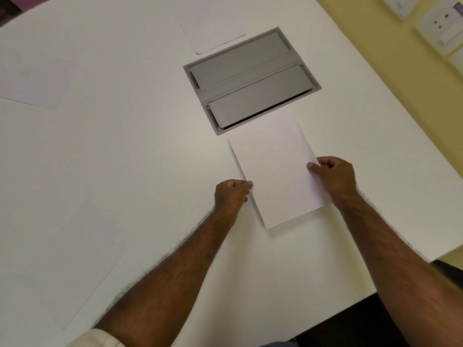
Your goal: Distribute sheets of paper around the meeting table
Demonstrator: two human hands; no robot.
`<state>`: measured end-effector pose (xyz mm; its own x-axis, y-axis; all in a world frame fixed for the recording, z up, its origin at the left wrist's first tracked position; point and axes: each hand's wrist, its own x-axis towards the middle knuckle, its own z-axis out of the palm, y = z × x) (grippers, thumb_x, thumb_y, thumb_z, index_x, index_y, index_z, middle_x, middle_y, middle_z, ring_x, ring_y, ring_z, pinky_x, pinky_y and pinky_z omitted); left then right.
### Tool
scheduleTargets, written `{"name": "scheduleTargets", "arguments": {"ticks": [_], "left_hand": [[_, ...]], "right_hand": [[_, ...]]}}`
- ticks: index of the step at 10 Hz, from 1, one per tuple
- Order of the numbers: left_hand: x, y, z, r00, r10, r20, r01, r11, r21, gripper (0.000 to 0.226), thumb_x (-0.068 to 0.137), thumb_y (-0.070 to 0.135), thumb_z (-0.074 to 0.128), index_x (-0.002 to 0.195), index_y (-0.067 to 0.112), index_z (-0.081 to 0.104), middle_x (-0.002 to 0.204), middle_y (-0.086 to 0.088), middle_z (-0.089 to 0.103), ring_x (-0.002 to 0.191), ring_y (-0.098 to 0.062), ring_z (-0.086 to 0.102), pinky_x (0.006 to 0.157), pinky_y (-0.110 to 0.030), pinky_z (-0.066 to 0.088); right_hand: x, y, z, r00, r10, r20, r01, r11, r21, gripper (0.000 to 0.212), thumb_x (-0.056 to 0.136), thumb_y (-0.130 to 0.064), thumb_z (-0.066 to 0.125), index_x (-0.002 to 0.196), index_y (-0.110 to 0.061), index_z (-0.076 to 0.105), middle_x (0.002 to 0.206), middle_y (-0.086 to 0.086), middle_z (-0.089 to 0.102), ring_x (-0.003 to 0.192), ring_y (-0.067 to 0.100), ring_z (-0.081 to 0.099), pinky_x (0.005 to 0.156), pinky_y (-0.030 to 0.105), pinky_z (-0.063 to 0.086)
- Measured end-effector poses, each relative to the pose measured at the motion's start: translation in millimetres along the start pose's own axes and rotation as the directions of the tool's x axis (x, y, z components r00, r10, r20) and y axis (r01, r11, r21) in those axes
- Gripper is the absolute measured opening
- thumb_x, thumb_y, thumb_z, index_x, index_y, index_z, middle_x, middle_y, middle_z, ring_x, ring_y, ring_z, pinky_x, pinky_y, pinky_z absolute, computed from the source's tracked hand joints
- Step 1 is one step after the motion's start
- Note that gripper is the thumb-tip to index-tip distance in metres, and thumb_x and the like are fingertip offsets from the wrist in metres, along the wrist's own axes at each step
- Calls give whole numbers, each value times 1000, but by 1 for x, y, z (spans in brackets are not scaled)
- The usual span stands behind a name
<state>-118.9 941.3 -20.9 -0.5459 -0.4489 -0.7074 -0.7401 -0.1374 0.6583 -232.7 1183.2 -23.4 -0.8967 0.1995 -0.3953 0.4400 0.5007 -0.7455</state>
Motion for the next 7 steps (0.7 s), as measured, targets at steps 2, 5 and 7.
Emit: {"name": "scheduleTargets", "arguments": {"ticks": [2,5,7], "left_hand": [[15,-6,18,999,13,-40,-11,999,47,18,84,30,82,87,13,81,73,1,77,55,-11,68,62,-24,54],[16,-15,31,994,63,-94,-53,994,98,15,82,30,81,71,20,78,72,0,77,65,-16,69,71,-28,60],[12,-22,13,992,79,-101,-63,987,150,22,83,32,77,69,15,77,68,5,72,69,-18,67,71,-27,57]], "right_hand": [[29,14,1,999,-7,52,8,1000,-15,29,83,-25,88,107,-11,82,94,5,75,83,18,66,81,33,55],[32,23,3,998,-11,59,14,998,-55,27,82,-26,85,107,-16,81,94,-1,72,83,17,65,79,29,53],[19,19,11,996,-84,-34,77,982,-174,43,84,-31,84,123,-14,75,110,6,73,99,21,67,98,38,55]]}}
